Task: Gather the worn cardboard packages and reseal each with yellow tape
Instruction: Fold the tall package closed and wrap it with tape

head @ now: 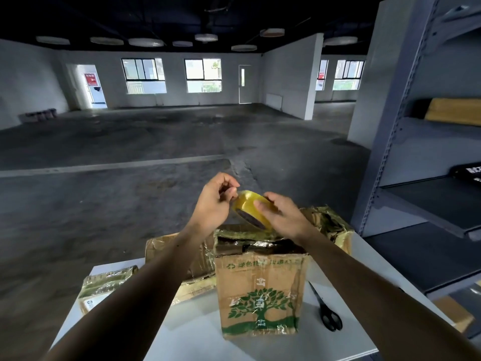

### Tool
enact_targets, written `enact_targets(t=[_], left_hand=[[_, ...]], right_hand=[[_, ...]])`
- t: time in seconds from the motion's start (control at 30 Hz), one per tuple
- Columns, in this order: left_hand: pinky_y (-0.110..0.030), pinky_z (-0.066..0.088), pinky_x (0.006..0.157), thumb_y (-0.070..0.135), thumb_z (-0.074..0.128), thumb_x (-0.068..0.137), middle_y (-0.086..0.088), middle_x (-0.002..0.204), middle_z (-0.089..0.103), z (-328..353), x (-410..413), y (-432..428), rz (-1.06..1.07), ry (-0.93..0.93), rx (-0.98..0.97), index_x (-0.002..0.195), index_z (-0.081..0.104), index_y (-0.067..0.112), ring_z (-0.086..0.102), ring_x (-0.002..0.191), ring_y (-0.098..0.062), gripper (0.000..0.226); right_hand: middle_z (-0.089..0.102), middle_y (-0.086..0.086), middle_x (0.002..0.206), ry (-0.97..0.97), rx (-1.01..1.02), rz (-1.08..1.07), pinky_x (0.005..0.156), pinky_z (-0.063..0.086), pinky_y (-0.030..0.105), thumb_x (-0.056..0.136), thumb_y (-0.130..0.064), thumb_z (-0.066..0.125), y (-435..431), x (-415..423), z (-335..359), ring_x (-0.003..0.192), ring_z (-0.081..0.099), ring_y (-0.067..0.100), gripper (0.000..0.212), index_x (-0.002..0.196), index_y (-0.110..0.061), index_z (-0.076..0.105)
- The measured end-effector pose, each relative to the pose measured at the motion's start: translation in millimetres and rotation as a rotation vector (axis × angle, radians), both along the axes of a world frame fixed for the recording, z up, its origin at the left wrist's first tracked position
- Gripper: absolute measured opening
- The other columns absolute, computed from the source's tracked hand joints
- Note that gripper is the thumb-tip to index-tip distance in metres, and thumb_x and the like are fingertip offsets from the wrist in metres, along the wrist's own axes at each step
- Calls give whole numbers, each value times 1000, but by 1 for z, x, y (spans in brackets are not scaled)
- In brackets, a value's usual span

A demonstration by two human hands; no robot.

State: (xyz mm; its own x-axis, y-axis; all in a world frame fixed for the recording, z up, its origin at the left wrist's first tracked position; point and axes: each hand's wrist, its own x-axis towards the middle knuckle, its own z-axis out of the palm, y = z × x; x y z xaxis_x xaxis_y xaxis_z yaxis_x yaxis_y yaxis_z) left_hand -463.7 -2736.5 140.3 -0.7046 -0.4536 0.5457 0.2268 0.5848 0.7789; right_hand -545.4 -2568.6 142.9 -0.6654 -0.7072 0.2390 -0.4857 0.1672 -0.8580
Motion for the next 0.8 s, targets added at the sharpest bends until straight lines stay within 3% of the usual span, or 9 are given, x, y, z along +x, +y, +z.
enact_targets(t=[0.13, 0.23, 0.3, 0.4, 0.5, 0.57, 0.7, 0.8], left_hand=[[-14, 44, 69, -12, 45, 96, -12, 79, 52, 10, 4, 9, -36, -64, 5, 100, 56, 9, 50, 70, -11, 24], [-28, 51, 84, -2, 67, 89, -2, 104, 57, 12, 3, -1, 38, -192, 30, 115, 59, 20, 60, 86, -12, 35], [-28, 51, 89, 6, 78, 83, 2, 115, 62, 15, 3, -10, 142, -321, 107, 121, 64, 17, 64, 95, -14, 42], [-15, 51, 75, 8, 78, 83, -7, 97, 74, 15, 0, -12, 227, -375, 145, 104, 73, 3, 66, 81, -9, 22], [-5, 43, 58, 5, 71, 89, -1, 85, 67, 13, -3, -7, 265, -311, 181, 95, 72, 3, 58, 71, -2, 6], [-6, 44, 62, 9, 71, 90, 0, 86, 66, 14, -4, -11, 258, -296, 189, 87, 70, 9, 60, 73, -2, 3], [-14, 50, 54, -2, 69, 89, -2, 62, 64, 16, -4, -13, 253, -260, 223, 80, 70, 1, 56, 46, 1, 10], [-32, 58, 74, 5, 77, 83, 1, 64, 68, 15, 0, -19, 333, -242, 161, 71, 71, 15, 63, 62, -12, 17]], right_hand=[[66, 4, 92, 131, 67, -91, 80, 50, 42, 100, -42, 53, -11, -6, -6, 84, 60, 17, 35, 107, -10, 63], [58, -3, 75, 240, 87, -87, 66, 45, 34, 100, -45, 52, -18, -7, -9, 67, 55, 13, 32, 95, -14, 59], [56, -6, 72, 288, 124, -58, 62, 43, 32, 99, -46, 51, -20, -7, -11, 66, 55, 12, 30, 92, -18, 57], [58, -9, 78, 284, 179, -9, 61, 44, 27, 100, -49, 49, -23, -2, -14, 71, 57, 8, 29, 97, -21, 57], [59, -10, 76, 270, 117, 7, 58, 41, 25, 99, -53, 48, -22, 0, -10, 68, 57, 6, 32, 93, -23, 57], [60, -8, 72, 243, 50, 22, 57, 43, 26, 97, -51, 52, -19, -3, -6, 63, 57, 8, 34, 88, -19, 59], [62, -1, 70, 4, -107, 239, 57, 49, 33, 97, -41, 61, -8, -13, -5, 63, 63, 16, 31, 86, -11, 61], [59, 4, 74, 153, -54, 278, 64, 47, 40, 96, -37, 61, -4, -27, -7, 70, 57, 14, 29, 84, -11, 62]])
